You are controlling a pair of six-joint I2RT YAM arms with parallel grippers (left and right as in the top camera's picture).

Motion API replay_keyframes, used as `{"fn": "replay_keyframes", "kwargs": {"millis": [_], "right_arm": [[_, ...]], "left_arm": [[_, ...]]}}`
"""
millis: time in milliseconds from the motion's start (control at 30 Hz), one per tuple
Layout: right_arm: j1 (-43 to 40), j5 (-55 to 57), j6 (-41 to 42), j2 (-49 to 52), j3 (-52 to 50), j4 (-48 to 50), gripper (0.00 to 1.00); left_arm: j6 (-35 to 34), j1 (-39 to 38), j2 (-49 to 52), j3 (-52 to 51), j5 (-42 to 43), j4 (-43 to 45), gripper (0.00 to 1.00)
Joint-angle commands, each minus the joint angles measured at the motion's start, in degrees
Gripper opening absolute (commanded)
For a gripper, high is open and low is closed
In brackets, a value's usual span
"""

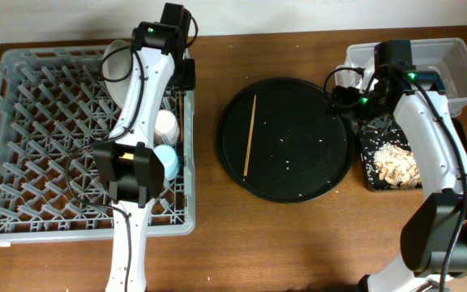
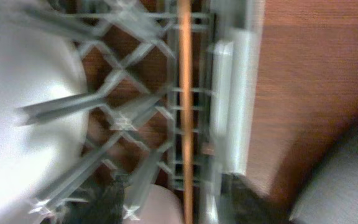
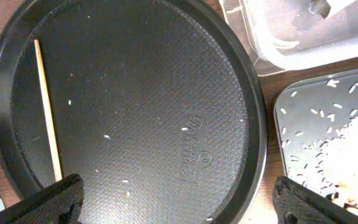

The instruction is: Sort waste into correct bins and load items into the dishwasher rack

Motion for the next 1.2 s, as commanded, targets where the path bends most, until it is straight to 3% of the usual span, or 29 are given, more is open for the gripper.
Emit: {"fn": "replay_keyframes", "kwargs": {"millis": [0,133,267,433,667,767,867,900,1033,1167], "right_arm": [[0.07,0.74,0.02,0.26,0.37,0.02,0.98],[0.07,0.74,0.02,0.26,0.37,0.31,0.98],[0.09,0.72,0.02,0.28,0.37,0.42,0.98],[0.09,0.72,0.02,0.28,0.37,-0.07,0.98],[0.09,0.72,0.04,0.28,0.37,-0.07,0.98],[0.09,0.72,0.04,0.28,0.37,-0.04,0.98],[0.09,0.72,0.04,0.28,0.37,-0.07,0.98],[0.09,0.72,0.04,0.28,0.37,-0.04,0.98],[0.09,0.72,0.02,0.28,0.37,-0.04,0.98],[0.07,0.72,0.02,0.28,0.37,-0.02,0.98]], "left_arm": [[-0.37,0.31,0.46,0.83,0.13,0.04,0.64],[-0.09,-0.94,-0.68,6.23,2.43,-3.56,0.63],[0.48,-9.94,-1.73,7.34,4.04,-6.08,0.63],[-2.47,-17.33,-1.68,-6.73,4.04,4.5,0.55],[-6.29,-19.76,-1.68,-25.99,4.26,18.84,0.54],[-6.29,-20.0,-1.68,-26.67,4.26,19.21,0.37],[-6.27,-21.16,-1.68,-26.69,4.2,19.21,0.05],[-6.25,-21.49,-1.68,-26.69,4.04,19.21,0.01],[-5.75,-21.03,-2.67,-24.46,4.09,17.44,0.01],[-0.35,-16.85,-7.23,-10.4,3.1,5.42,0.01]]}}
